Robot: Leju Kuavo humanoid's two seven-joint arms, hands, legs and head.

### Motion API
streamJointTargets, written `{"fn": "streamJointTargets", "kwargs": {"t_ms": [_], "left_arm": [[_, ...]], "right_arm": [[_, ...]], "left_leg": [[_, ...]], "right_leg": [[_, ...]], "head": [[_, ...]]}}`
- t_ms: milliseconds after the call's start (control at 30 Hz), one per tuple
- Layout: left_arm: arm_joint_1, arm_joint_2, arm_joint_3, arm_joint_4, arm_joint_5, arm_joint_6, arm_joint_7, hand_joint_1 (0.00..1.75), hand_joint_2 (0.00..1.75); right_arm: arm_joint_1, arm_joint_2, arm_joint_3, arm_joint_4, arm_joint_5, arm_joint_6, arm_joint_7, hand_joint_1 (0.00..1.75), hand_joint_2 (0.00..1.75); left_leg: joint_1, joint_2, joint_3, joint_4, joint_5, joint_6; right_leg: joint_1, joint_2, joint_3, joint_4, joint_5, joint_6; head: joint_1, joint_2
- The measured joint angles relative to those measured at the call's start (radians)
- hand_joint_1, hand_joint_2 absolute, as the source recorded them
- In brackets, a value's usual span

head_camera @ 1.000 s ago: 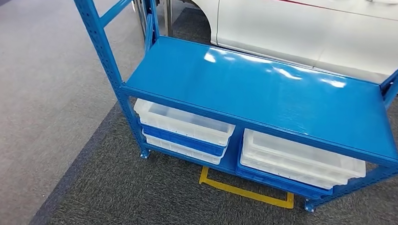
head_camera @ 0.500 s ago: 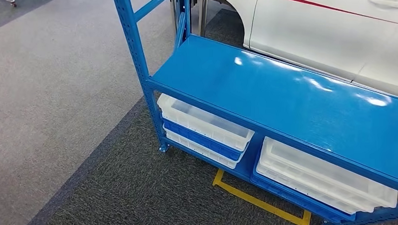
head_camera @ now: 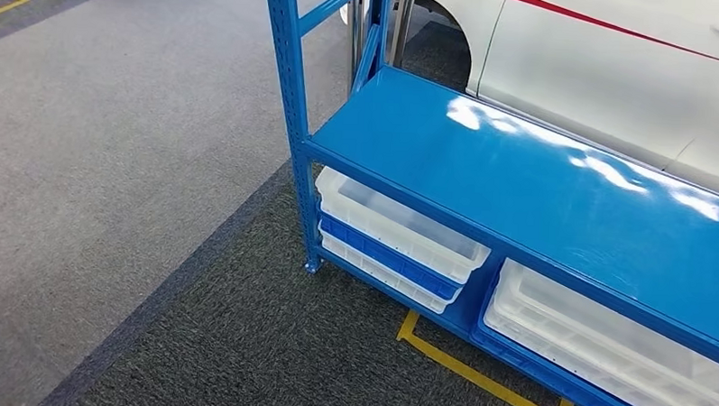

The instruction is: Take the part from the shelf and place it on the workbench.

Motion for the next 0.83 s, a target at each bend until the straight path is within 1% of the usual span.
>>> {"fn": "streamJointTargets", "kwargs": {"t_ms": [33,67,100,133,200,233,267,300,333,367,400,433,467,500,533,567,600,633,667,700,733,767,800,833], "left_arm": [[0.0,-0.001,0.0,0.0,0.0,0.0,0.0,0.0,0.0],[-0.001,-0.001,0.0,0.0,0.0,0.0,0.0,0.0,0.0],[-0.001,-0.002,0.0,0.0,0.0,0.0,0.0,0.0,0.0],[-0.001,-0.002,0.0,0.0,0.0,0.0,0.001,0.0,0.0],[-0.002,0.002,0.0,0.0,0.005,0.005,0.016,0.0,0.0],[-0.003,0.007,0.0,0.001,0.008,0.008,0.027,0.0,0.0],[-0.005,0.013,0.001,0.002,0.012,0.011,0.037,0.0,0.0],[-0.007,0.02,0.001,0.003,0.015,0.013,0.044,0.0,0.0],[-0.009,0.027,0.002,0.004,0.016,0.015,0.049,0.0,0.0],[-0.012,0.033,0.002,0.005,0.018,0.017,0.052,0.0,0.0],[-0.013,0.04,0.003,0.006,0.019,0.019,0.054,0.0,0.0],[-0.014,0.044,0.005,0.006,0.02,0.02,0.055,0.0,0.0],[-0.014,0.047,0.006,0.006,0.02,0.021,0.055,0.0,0.0],[-0.014,0.05,0.007,0.007,0.02,0.023,0.056,0.0,0.0],[-0.014,0.05,0.008,0.008,0.021,0.025,0.056,0.0,0.0],[-0.015,0.051,0.008,0.009,0.021,0.026,0.056,0.0,0.0],[-0.016,0.051,0.008,0.011,0.021,0.027,0.056,0.0,0.0],[-0.017,0.052,0.008,0.012,0.021,0.029,0.056,0.0,0.0],[-0.017,0.052,0.008,0.014,0.021,0.029,0.056,0.0,0.0],[-0.017,0.052,0.009,0.014,0.021,0.03,0.056,0.0,0.0],[-0.017,0.053,0.009,0.015,0.021,0.03,0.056,0.0,0.0],[-0.017,0.053,0.01,0.016,0.021,0.031,0.056,0.0,0.0],[-0.018,0.053,0.012,0.016,0.021,0.031,0.056,0.0,0.0],[-0.018,0.053,0.012,0.017,0.021,0.032,0.055,0.0,0.0]], "right_arm": [[0.001,0.0,0.0,0.0,0.0,0.0,0.0,0.0,0.0],[0.0,-0.001,0.0,0.0,0.0,0.0,0.0,0.0,0.0],[-0.001,-0.001,0.0,0.0,0.0,0.0,0.0,0.0,0.0],[-0.001,-0.001,0.0,0.0,0.0,-0.001,0.0,0.0,0.0],[-0.003,-0.002,-0.001,0.0,-0.004,-0.006,0.0,0.0,0.0],[-0.003,-0.002,-0.003,0.0,-0.007,-0.01,0.0,0.0,0.44],[-0.002,-0.003,-0.004,0.0,-0.01,-0.013,0.001,0.0,0.87],[-0.002,-0.004,-0.006,0.0,-0.011,-0.016,0.001,0.0,1.31],[0.0,-0.005,-0.007,0.0,-0.012,-0.017,0.001,0.0,1.31],[0.001,-0.006,-0.008,0.0,-0.013,-0.018,0.001,0.0,0.87],[0.002,-0.008,-0.009,0.0,-0.012,-0.019,0.001,0.0,0.44],[0.002,-0.009,-0.01,0.0,-0.012,-0.019,0.001,0.0,0.0],[0.002,-0.01,-0.01,0.0,-0.01,-0.019,0.001,0.0,0.0],[0.002,-0.01,-0.011,0.0,-0.009,-0.019,0.001,0.0,0.0],[0.001,-0.01,-0.012,0.0,-0.007,-0.019,0.001,0.0,0.0],[0.001,-0.01,-0.012,0.0,-0.007,-0.019,0.001,0.0,0.0],[0.001,-0.01,-0.013,0.0,-0.007,-0.019,0.001,0.0,0.0],[0.0,-0.01,-0.013,0.0,-0.007,-0.019,0.001,0.0,0.0],[0.0,-0.011,-0.014,0.0,-0.007,-0.019,0.001,0.0,0.0],[0.0,-0.011,-0.014,0.0,-0.008,-0.019,0.001,0.0,0.0],[0.0,-0.011,-0.015,0.0,-0.009,-0.02,0.001,0.0,0.0],[0.0,-0.011,-0.016,0.0,-0.009,-0.02,0.001,0.0,0.0],[0.0,-0.011,-0.017,0.0,-0.01,-0.021,0.0,0.0,0.0],[0.0,-0.011,-0.018,0.0,-0.01,-0.021,0.0,0.0,0.0]], "left_leg": [[-0.001,-0.005,0.0,0.003,-0.002,-0.003],[-0.002,-0.009,-0.002,0.006,-0.003,-0.007],[-0.003,-0.011,-0.005,0.008,-0.005,-0.012],[-0.003,-0.012,-0.007,0.009,-0.005,-0.017],[-0.002,-0.01,-0.007,0.01,-0.006,-0.028],[-0.001,-0.005,-0.011,0.02,-0.016,-0.033],[0.0,0.003,-0.023,0.049,-0.035,-0.038],[0.002,0.011,-0.045,0.098,-0.065,-0.042],[0.003,0.017,-0.075,0.162,-0.099,-0.046],[0.005,0.021,-0.106,0.228,-0.128,-0.051],[0.007,0.023,-0.129,0.276,-0.142,-0.055],[0.008,0.025,-0.134,0.288,-0.135,-0.057],[0.011,0.027,-0.12,0.259,-0.109,-0.059],[0.013,0.029,-0.09,0.199,-0.074,-0.059],[0.014,0.031,-0.054,0.126,-0.043,-0.058],[0.013,0.033,-0.026,0.066,-0.023,-0.055],[0.011,0.034,-0.01,0.031,-0.015,-0.051],[0.008,0.034,-0.003,0.015,-0.015,-0.045],[0.005,0.032,-0.003,0.013,-0.014,-0.039],[0.006,0.033,-0.003,0.011,-0.012,-0.032],[0.007,0.036,-0.002,0.008,-0.009,-0.026],[0.009,0.038,-0.002,0.004,-0.006,-0.018],[0.01,0.041,-0.002,0.001,-0.005,-0.011],[0.01,0.043,-0.002,0.001,-0.004,-0.008]], "right_leg": [[0.001,0.007,0.029,-0.068,0.029,-0.005],[0.002,0.012,0.051,-0.122,0.05,-0.01],[0.005,0.017,0.06,-0.151,0.057,-0.014],[0.007,0.019,0.061,-0.158,0.054,-0.017],[0.005,0.016,0.061,-0.165,0.06,-0.027],[0.003,0.014,0.063,-0.17,0.063,-0.034],[0.0,0.01,0.065,-0.175,0.067,-0.041],[-0.002,0.007,0.066,-0.178,0.069,-0.046],[-0.001,0.004,0.065,-0.178,0.07,-0.049],[-0.001,0.001,0.064,-0.178,0.07,-0.05],[-0.001,-0.001,0.064,-0.177,0.069,-0.049],[-0.002,-0.003,0.065,-0.176,0.069,-0.049],[-0.002,-0.004,0.066,-0.175,0.067,-0.047],[-0.003,-0.004,0.067,-0.173,0.065,-0.044],[-0.003,-0.005,0.068,-0.171,0.063,-0.04],[-0.002,-0.005,0.068,-0.167,0.06,-0.035],[-0.001,-0.006,0.067,-0.164,0.058,-0.029],[0.001,-0.005,0.065,-0.163,0.058,-0.023],[0.001,-0.004,0.064,-0.164,0.058,-0.017],[0.0,-0.003,0.064,-0.165,0.058,-0.012],[-0.001,-0.002,0.062,-0.158,0.052,-0.007],[-0.001,-0.001,0.053,-0.135,0.035,-0.003],[-0.002,0.0,0.034,-0.091,0.007,0.0],[-0.002,0.0,0.023,-0.067,-0.009,0.001]], "head": [[0.0,0.0],[0.0,0.0],[0.0,0.0],[0.0,0.0],[0.0,0.0],[0.0,0.0],[0.0,0.0],[-0.001,0.0],[-0.001,0.0],[-0.001,0.0],[-0.001,0.0],[-0.001,0.0],[-0.001,0.0],[-0.001,0.0],[-0.001,0.0],[-0.001,0.0],[-0.001,0.0],[-0.001,0.0],[-0.001,0.0],[-0.001,0.0],[-0.001,0.0],[-0.001,0.0],[0.0,0.0],[0.0,0.0]]}}
